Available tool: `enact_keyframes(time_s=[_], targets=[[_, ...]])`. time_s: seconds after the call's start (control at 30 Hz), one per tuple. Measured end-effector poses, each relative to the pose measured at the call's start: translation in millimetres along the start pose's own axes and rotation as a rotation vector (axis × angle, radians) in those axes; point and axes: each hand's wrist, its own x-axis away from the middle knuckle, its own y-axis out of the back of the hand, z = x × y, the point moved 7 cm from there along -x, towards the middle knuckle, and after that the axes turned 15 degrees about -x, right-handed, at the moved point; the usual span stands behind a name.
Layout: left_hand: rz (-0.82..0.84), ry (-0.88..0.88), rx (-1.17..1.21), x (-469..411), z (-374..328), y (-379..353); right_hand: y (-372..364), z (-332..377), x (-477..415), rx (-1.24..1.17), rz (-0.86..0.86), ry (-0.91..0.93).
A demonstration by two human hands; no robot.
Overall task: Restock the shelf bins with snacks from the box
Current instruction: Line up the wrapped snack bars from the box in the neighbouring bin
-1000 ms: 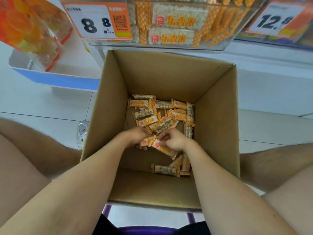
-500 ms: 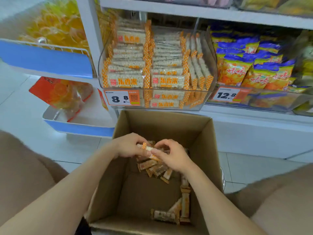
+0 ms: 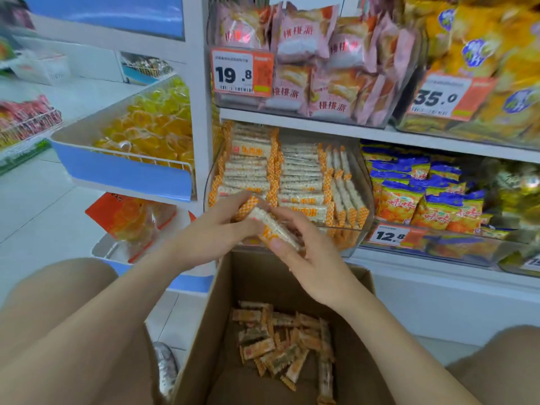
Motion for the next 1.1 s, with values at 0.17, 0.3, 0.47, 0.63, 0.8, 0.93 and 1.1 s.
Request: enact_keyframes(time_s=[0.17,0.3,0.47,0.63,0.8,0.93,1.1], targets=[[-0.234,-0.059,-0.122,-13,-1,35,18,24,-41,0.130,-0.090,0.111],[-0.465,0.084,-0.475,-34,10,62,33,23,-99,0.523,-0.318,0.214],[-0.316,0.338,-0.807,-50,41,53,9,1,-190,0.747,-0.197,0.238],[-0.192,0.357,-0.816,-55,48,42,10,-3,-227,0.758,-0.268,0.175],[-0.203,0.353,-0.814,-53,47,43,-8,-4,-226,0.974,-0.260,0.165],[-0.244,0.355,-0.866,-54,45,40,-19,-9,-223,0.993,-0.127,0.170],[-0.323,0.313,-0.885,-51,43,41,-11,0,-209,0.882,-0.186,0.123]])
